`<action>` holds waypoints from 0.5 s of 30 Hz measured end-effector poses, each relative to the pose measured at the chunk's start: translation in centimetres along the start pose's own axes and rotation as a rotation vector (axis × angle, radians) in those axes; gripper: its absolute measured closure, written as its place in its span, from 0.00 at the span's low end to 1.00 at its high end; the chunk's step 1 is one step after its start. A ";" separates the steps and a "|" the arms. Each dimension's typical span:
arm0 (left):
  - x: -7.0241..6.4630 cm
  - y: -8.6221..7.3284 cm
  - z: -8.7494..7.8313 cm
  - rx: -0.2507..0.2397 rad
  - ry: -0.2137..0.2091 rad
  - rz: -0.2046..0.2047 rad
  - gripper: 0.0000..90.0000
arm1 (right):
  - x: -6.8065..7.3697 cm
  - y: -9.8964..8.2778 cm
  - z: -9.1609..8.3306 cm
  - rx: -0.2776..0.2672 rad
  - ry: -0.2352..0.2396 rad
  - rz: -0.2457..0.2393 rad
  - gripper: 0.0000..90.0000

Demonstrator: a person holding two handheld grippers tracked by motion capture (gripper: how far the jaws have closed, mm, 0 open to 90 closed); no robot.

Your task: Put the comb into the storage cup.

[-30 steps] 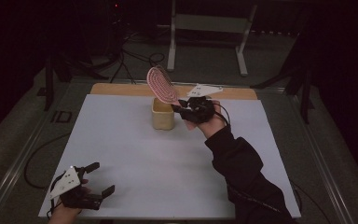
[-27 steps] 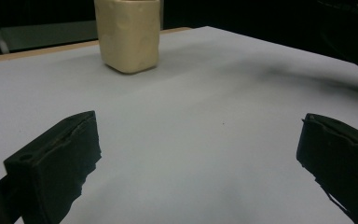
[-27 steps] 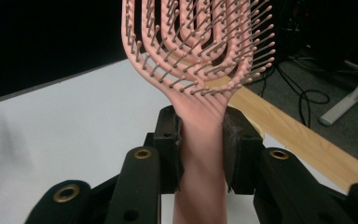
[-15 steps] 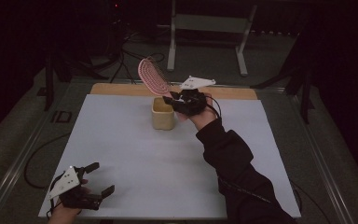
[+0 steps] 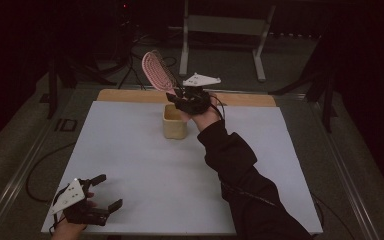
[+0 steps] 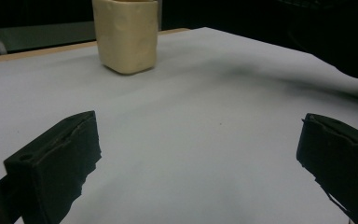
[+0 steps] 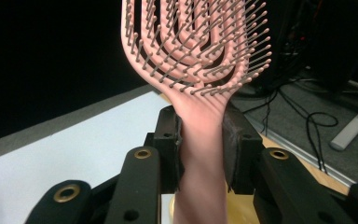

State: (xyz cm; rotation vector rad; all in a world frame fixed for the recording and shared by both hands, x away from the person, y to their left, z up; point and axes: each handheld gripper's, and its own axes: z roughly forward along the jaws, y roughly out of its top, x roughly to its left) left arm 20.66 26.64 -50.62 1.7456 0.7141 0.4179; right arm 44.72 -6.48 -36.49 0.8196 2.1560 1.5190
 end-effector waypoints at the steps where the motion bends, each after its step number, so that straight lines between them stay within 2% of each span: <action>1: 0.0 0.0 0.0 0.001 0.000 0.001 0.00 | 0.1 0.0 0.2 -0.006 -0.007 0.004 0.78; 7: -0.1 0.0 -0.1 -0.003 -0.003 0.000 0.00 | -0.1 -0.6 1.5 -0.067 -0.058 0.022 0.78; 10: -0.1 0.0 -0.2 -0.009 -0.005 -0.001 0.00 | -0.5 -0.9 2.1 -0.103 -0.078 0.048 0.78; 15: 0.0 0.0 -0.2 -0.008 -0.005 -0.002 0.00 | -1.1 -1.2 2.9 -0.130 -0.070 0.064 0.78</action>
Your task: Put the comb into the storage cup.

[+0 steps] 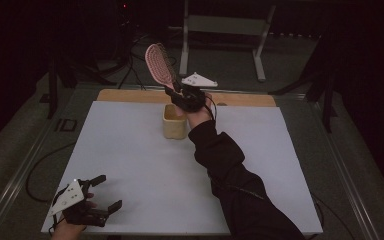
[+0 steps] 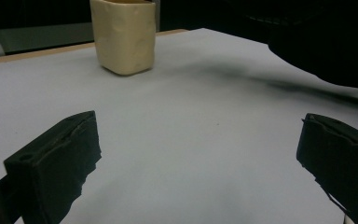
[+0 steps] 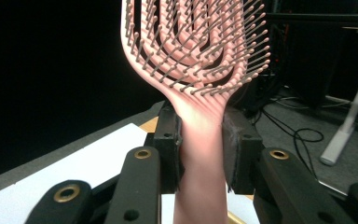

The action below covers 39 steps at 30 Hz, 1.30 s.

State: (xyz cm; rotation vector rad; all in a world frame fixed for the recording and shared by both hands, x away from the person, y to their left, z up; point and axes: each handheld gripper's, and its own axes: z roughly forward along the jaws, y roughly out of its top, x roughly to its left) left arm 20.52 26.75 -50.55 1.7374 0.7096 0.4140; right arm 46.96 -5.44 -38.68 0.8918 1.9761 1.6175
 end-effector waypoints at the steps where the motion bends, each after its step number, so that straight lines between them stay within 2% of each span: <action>1: 0.0 0.0 0.0 -0.001 -0.001 0.001 0.00 | -0.1 -0.1 0.2 -0.005 0.000 -0.008 0.78; 4: 0.0 0.0 0.0 -0.001 -0.001 0.000 0.00 | -0.3 -0.4 0.8 -0.020 0.006 -0.036 0.78; 8: 0.0 0.0 0.0 -0.002 -0.003 -0.006 0.00 | -0.6 -1.0 1.3 -0.034 0.014 -0.044 0.78; 12: 0.0 0.0 0.0 -0.002 -0.005 -0.004 0.00 | -1.1 -1.8 1.8 -0.036 0.028 -0.032 0.78; 29: 0.1 -0.1 -0.1 -0.006 -0.003 -0.009 0.00 | -1.7 -3.8 3.0 -0.039 0.024 -0.043 0.78; 39: 0.1 -0.1 -0.1 -0.004 0.000 -0.005 0.00 | -1.9 -5.0 3.2 -0.006 0.054 -0.034 0.78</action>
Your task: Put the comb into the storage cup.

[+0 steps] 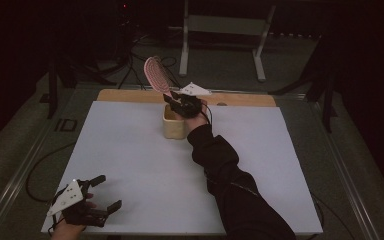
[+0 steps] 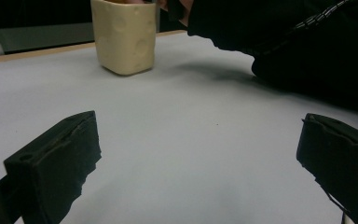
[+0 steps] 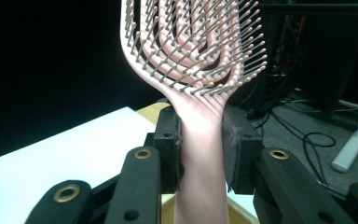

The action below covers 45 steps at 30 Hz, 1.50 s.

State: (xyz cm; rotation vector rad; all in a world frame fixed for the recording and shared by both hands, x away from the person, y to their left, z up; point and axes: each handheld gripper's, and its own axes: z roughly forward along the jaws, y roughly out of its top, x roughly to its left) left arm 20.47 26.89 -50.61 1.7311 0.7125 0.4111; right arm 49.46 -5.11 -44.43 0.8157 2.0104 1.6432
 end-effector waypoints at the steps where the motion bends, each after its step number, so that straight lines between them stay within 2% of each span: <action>1: 0.0 0.0 0.0 0.001 -0.002 0.001 0.00 | 0.0 -0.1 0.0 0.005 -0.002 -0.005 0.78; 12: 0.0 0.0 0.0 0.002 0.000 -0.002 0.00 | 0.0 -1.3 -0.4 0.020 0.023 -0.010 0.77; 15: 0.0 -0.1 0.0 0.004 -0.001 -0.006 0.00 | -0.1 -1.5 -0.5 0.035 0.061 -0.005 0.64; 16: 0.0 -0.1 0.0 0.005 -0.002 -0.004 0.00 | 0.0 -1.6 -0.6 0.031 0.066 -0.013 0.56; 19: 0.0 0.0 0.0 0.005 -0.001 -0.003 0.00 | -0.3 -1.7 -1.0 0.036 0.093 0.019 0.40; 25: 0.0 -0.1 0.1 0.007 0.000 -0.004 0.00 | -0.5 -2.0 -1.7 0.070 0.122 0.010 0.20; 29: 0.0 -0.1 0.1 0.009 0.001 -0.004 0.00 | -0.5 -1.8 -2.0 0.075 0.134 0.020 0.15; 36: -0.1 -0.1 0.1 0.014 0.003 -0.001 0.00 | -0.4 -1.6 -2.8 0.116 0.124 -0.032 0.13; 40: -0.1 -0.1 0.2 0.015 0.006 -0.002 0.00 | -0.5 -1.4 -3.3 0.127 0.140 -0.027 0.12; 45: 0.0 0.0 0.2 0.013 0.007 -0.004 0.00 | -0.3 -1.1 -3.6 0.137 0.128 -0.029 0.10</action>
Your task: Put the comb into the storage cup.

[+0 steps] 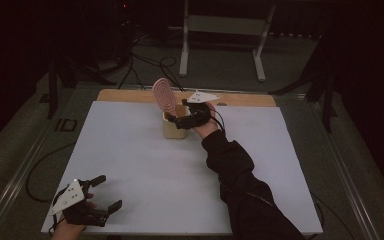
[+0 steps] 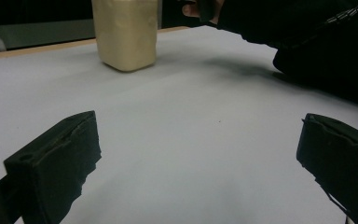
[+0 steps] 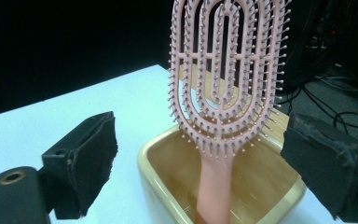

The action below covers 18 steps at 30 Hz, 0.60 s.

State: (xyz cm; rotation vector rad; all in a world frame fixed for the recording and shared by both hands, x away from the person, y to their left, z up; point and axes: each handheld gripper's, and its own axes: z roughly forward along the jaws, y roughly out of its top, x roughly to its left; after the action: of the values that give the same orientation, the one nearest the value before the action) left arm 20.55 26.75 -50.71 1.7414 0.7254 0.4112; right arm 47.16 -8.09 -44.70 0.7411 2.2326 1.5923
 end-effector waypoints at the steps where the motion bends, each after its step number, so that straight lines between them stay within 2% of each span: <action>1: 0.0 0.0 0.0 0.000 -0.001 0.001 0.00 | 0.0 0.0 -0.1 0.002 -0.002 -0.001 0.10; 5: 0.0 0.0 0.1 0.000 -0.001 0.002 0.00 | 0.4 0.0 -0.3 0.016 -0.017 -0.001 0.10; 7: 0.0 0.0 0.1 0.003 -0.004 0.000 0.00 | 0.5 0.0 -0.4 0.034 0.015 0.010 0.10; 8: 0.0 0.0 0.1 0.003 -0.004 0.000 0.00 | 0.5 0.0 -0.4 0.034 0.015 0.010 0.10; 9: 0.0 0.0 0.1 0.004 -0.003 -0.001 0.00 | 0.7 0.0 -0.6 0.054 0.040 -0.001 0.10; 11: 0.0 0.0 0.1 0.002 -0.003 -0.002 0.00 | 0.8 0.0 -0.9 0.056 0.058 -0.010 0.10; 18: 0.0 0.1 0.2 0.001 -0.007 -0.003 0.00 | 1.0 0.2 -2.3 0.059 0.066 -0.033 0.10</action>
State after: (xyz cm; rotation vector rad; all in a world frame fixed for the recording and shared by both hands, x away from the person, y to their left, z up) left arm 20.75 26.59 -50.70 1.7414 0.7227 0.4026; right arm 45.18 -9.30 -43.63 0.6734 2.3355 1.5633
